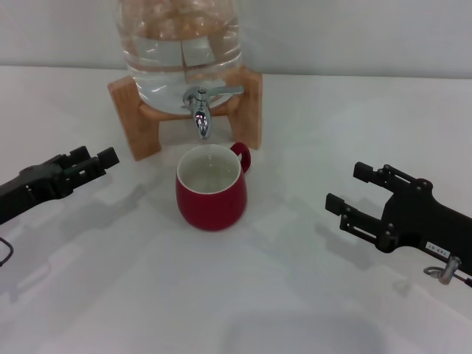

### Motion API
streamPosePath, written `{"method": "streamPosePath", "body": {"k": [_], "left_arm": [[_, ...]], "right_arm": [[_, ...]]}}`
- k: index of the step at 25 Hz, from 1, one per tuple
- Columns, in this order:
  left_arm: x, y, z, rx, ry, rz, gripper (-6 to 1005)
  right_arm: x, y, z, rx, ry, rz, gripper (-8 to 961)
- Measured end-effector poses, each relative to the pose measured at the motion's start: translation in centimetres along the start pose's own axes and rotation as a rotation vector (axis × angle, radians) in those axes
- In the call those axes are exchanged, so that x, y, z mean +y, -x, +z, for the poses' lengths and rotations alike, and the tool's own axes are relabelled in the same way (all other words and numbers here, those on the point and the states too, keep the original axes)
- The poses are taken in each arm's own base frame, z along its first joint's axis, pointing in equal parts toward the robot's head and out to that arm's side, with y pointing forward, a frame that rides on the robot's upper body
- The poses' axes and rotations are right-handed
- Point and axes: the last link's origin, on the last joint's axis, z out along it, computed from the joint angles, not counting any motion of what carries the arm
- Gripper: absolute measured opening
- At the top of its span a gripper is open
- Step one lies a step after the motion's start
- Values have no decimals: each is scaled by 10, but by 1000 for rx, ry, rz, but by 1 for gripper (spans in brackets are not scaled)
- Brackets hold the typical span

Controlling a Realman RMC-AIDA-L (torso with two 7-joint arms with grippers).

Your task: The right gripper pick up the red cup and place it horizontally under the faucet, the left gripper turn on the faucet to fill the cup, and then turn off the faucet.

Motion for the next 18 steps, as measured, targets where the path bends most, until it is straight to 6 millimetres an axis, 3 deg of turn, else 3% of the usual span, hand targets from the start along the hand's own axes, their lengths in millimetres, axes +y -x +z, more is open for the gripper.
{"method": "streamPosePath", "body": {"k": [18], "left_arm": [[3,1,3,-17,18,-12,887]], "right_arm": [[1,1,-1,-5,10,9,707]]}}
